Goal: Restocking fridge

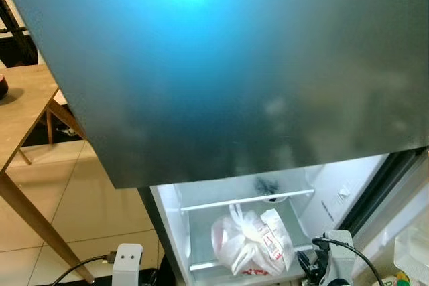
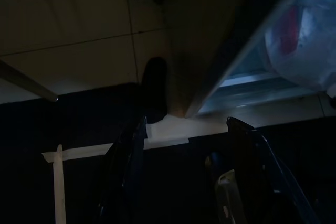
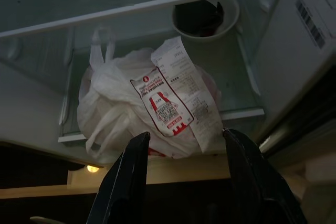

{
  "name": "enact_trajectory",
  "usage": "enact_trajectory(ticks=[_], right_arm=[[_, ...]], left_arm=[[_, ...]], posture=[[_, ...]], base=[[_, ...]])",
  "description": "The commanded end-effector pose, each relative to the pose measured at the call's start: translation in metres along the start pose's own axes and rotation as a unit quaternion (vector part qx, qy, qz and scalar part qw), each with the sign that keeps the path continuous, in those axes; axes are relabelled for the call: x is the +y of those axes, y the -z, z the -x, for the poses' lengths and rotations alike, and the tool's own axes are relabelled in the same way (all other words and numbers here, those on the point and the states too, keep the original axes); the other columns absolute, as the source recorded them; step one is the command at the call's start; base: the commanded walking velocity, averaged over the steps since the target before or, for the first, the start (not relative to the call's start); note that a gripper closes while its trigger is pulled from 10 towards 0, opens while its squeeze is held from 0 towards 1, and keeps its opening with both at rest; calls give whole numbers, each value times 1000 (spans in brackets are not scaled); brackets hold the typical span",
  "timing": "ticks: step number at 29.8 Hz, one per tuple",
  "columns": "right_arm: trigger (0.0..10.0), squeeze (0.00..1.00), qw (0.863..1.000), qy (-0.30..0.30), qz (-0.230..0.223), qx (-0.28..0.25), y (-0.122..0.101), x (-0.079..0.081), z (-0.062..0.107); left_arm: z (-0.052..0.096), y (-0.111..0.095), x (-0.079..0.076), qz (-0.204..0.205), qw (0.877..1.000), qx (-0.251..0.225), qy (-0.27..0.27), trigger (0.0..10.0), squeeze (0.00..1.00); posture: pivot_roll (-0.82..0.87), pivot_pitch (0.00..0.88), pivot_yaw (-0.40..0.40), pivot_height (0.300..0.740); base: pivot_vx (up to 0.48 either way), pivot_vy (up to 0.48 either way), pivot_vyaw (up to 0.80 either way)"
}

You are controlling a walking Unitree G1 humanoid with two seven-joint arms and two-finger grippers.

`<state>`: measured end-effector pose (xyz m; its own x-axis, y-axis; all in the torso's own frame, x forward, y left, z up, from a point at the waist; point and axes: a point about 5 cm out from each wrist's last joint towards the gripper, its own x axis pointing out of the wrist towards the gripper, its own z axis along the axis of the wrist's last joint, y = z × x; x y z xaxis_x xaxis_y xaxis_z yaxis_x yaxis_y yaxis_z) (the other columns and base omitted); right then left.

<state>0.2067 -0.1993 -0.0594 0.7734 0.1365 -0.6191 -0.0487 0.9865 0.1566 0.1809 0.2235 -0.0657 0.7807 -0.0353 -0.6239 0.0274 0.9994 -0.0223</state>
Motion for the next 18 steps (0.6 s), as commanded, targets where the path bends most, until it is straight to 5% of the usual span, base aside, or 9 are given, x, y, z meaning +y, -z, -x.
enact_trajectory(ticks=[1, 18], right_arm=[[10000, 0, 1000, 0, 5, 5, 0, -2, 0], [10000, 0, 1000, -1, 7, 4, 0, -2, 0]], left_arm=[[1, 6, -6, 2, 1000, 12, 9, 10000, 0], [-2, -8, -9, -6, 999, -24, 22, 10000, 0]], posture=[[-28, 43, 5, 740], [-30, 42, 8, 740]], base=[[0, 0, 0], [-99, 0, 0]])
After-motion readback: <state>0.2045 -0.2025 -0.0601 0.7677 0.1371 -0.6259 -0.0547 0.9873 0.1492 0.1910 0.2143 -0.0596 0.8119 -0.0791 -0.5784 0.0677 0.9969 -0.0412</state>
